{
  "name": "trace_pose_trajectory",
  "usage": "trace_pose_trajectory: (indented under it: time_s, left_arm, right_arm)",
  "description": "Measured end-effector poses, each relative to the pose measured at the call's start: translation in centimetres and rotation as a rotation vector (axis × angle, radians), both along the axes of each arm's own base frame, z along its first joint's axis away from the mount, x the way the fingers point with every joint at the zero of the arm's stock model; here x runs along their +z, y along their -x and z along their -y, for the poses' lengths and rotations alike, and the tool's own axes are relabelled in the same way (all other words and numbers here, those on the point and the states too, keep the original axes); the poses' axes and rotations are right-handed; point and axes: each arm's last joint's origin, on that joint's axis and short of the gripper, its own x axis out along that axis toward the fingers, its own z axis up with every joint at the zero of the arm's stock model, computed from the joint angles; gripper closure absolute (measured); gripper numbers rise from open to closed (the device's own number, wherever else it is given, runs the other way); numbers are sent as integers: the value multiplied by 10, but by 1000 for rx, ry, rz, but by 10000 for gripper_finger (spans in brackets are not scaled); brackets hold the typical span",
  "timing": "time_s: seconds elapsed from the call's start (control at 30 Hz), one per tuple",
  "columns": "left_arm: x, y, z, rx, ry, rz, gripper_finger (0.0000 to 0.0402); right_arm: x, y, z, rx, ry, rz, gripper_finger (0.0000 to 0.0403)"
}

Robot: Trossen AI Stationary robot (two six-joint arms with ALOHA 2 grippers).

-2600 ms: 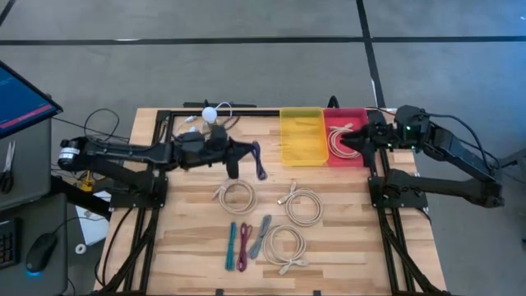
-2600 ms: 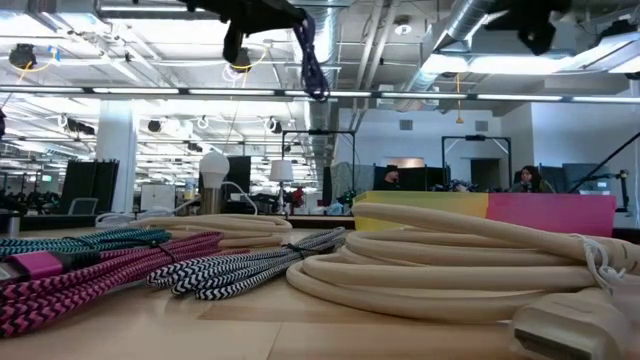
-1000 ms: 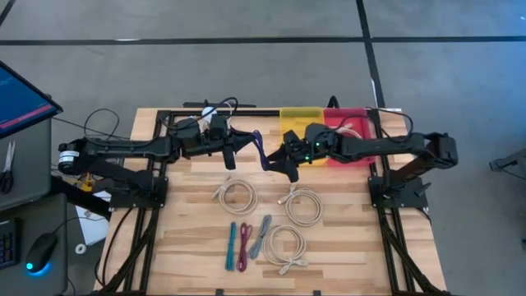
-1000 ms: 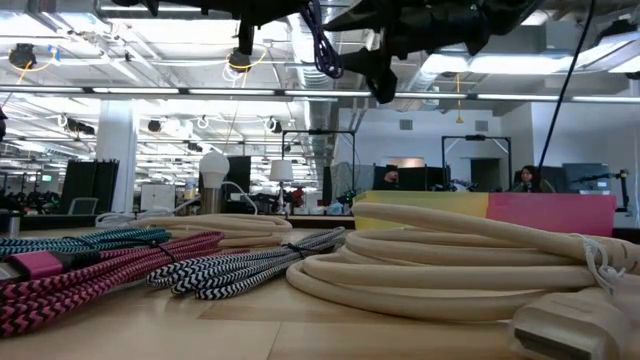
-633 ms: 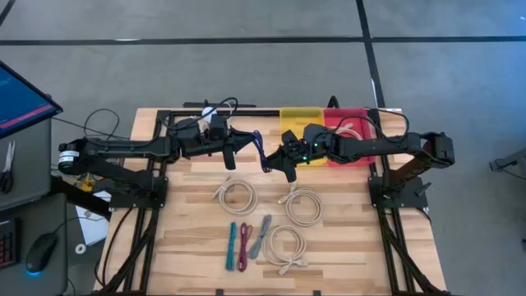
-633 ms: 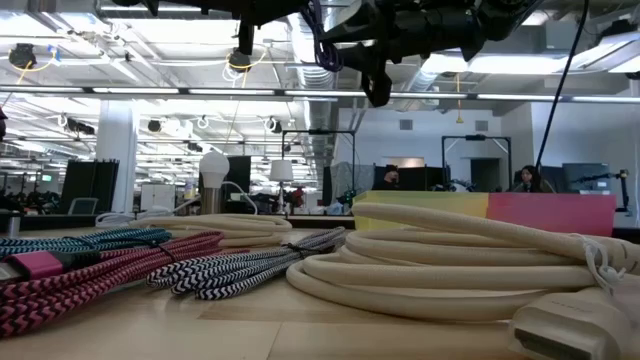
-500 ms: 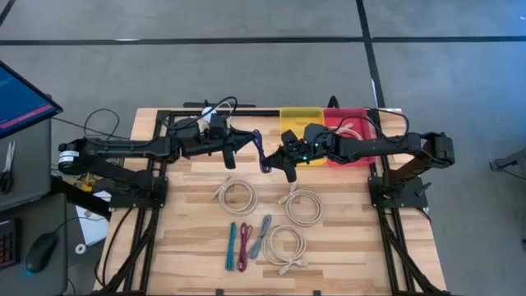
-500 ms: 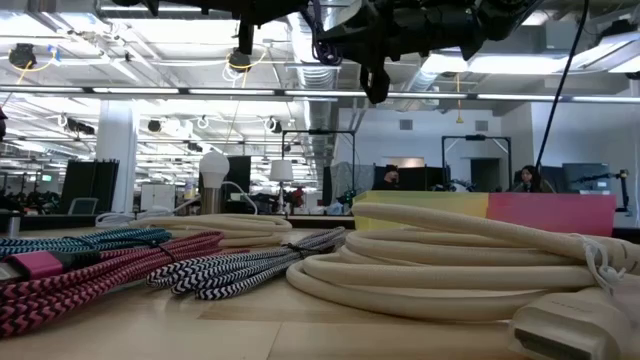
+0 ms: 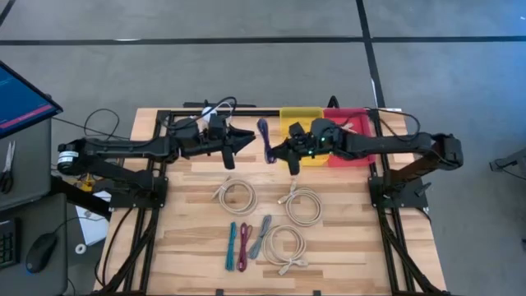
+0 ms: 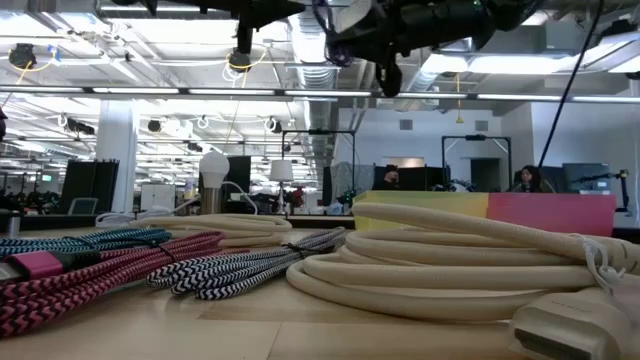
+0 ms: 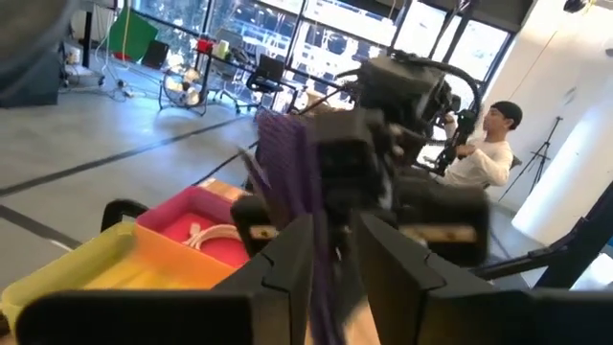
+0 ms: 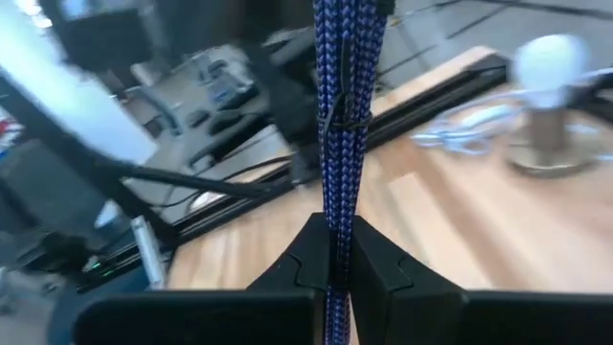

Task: Pick & Place USB Port
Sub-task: Put the purple charger cable into the yellow bin

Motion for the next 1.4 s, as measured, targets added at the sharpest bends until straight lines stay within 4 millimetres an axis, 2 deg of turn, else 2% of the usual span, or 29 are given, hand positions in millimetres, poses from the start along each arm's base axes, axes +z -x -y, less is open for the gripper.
trace_pose_trajectory:
  time_s: [0.2, 0.43, 0.7, 1.0, 1.2, 1.33, 1.4]
  left_arm:
    - [11, 16, 2, 18, -35, 7, 314]
    - [26, 38, 5, 28, -39, 41, 314]
    - [35, 49, 7, 26, -43, 84, 315]
    - [35, 49, 7, 26, -42, 85, 315]
    - [35, 49, 7, 25, -42, 85, 315]
    - [35, 49, 7, 25, -42, 85, 316]
    - [35, 49, 7, 25, -42, 85, 315]
  right_arm:
    - [5, 31, 16, -169, 36, -161, 399]
    - [-18, 54, 40, -348, 5, -449, 399]
    - [-61, 51, 67, -428, -59, -691, 399]
    - [-104, 41, 80, -441, -100, -859, 399]
    - [-124, 37, 83, -457, -88, -937, 399]
    - [-129, 35, 84, -456, -87, -948, 396]
    - [-128, 35, 84, -454, -87, -935, 380]
